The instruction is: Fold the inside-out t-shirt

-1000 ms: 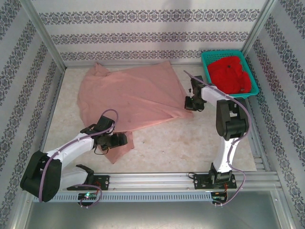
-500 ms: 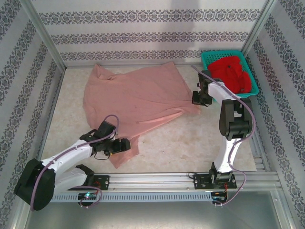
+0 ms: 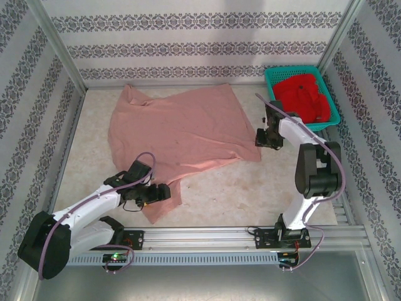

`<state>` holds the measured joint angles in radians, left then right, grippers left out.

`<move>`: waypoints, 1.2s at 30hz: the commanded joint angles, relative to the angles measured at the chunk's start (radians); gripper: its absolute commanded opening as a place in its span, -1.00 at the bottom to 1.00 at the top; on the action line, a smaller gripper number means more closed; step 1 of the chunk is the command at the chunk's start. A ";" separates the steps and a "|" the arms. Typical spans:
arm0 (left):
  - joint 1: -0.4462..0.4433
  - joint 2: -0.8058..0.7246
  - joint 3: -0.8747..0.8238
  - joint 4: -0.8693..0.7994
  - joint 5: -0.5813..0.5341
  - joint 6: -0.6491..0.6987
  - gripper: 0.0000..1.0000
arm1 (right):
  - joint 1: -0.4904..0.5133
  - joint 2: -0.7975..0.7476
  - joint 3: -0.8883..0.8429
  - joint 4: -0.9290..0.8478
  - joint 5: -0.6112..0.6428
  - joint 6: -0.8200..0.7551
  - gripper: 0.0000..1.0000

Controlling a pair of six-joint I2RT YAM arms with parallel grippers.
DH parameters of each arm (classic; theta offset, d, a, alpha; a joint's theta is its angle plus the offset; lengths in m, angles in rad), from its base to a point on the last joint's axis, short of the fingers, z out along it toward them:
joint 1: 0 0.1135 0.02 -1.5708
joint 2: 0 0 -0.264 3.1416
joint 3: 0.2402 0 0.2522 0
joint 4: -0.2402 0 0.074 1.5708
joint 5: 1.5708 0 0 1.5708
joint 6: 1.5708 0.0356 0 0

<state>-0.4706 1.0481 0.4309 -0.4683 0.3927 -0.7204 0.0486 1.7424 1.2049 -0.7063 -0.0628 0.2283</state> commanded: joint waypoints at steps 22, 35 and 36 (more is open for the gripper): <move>-0.011 -0.012 -0.019 -0.076 -0.025 -0.013 0.63 | -0.002 0.017 -0.068 0.022 -0.020 0.015 -1.00; -0.030 0.010 -0.014 -0.098 -0.061 -0.017 0.63 | -0.015 -0.004 -0.024 -0.027 -0.006 0.007 -0.88; -0.030 0.009 -0.014 -0.096 -0.061 -0.017 0.62 | -0.015 -0.012 -0.039 -0.018 -0.033 0.011 -0.79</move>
<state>-0.4854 1.0451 0.4313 -0.4831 0.3660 -0.7208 0.0410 1.7565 1.1801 -0.7139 -0.0425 0.2390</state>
